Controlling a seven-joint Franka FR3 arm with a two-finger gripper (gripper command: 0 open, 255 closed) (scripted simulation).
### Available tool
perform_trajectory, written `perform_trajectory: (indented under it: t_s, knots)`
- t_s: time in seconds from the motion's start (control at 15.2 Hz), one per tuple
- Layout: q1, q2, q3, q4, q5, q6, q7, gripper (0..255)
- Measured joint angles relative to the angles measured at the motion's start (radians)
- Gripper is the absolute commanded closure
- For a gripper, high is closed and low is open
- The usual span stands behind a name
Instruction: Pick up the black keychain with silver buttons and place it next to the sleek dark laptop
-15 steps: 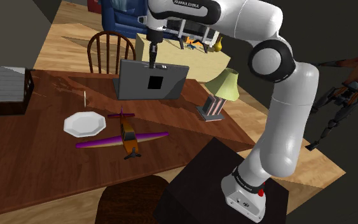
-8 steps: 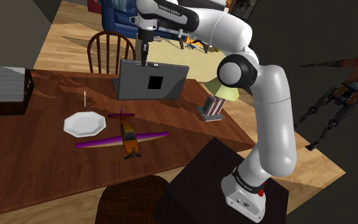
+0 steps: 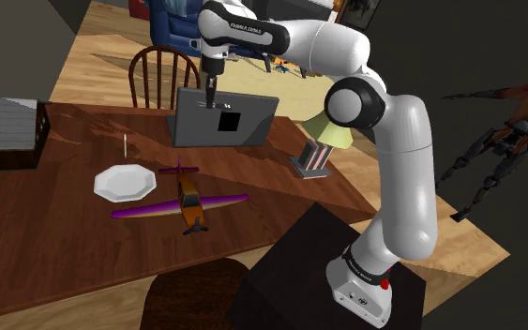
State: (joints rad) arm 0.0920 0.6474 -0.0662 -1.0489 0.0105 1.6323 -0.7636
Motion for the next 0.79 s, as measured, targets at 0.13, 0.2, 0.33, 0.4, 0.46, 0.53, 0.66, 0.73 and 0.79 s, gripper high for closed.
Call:
perform_trajectory:
  t_s: [0.13, 0.2, 0.33, 0.4, 0.46, 0.53, 0.66, 0.73, 0.79]
  knots:
    - [0.001, -0.007, 0.000, -0.037, 0.000, 0.031, 0.000, 255]
    - [0.001, -0.009, 0.000, -0.053, 0.000, 0.045, 0.001, 255]
    - [0.001, -0.010, 0.000, -0.082, 0.000, 0.071, -0.001, 255]
    - [0.002, -0.016, 0.000, -0.104, -0.001, 0.088, 0.000, 255]
    - [0.003, -0.016, 0.000, -0.117, -0.001, 0.101, 0.001, 255]
    - [0.002, -0.016, 0.000, -0.133, -0.001, 0.117, 0.000, 255]
    - [0.003, -0.006, 0.001, -0.142, 0.000, 0.135, 0.002, 255]
    - [0.004, -0.007, 0.001, -0.161, 0.000, 0.154, 0.002, 255]
    - [0.003, -0.004, 0.001, -0.169, 0.000, 0.164, 0.002, 255]
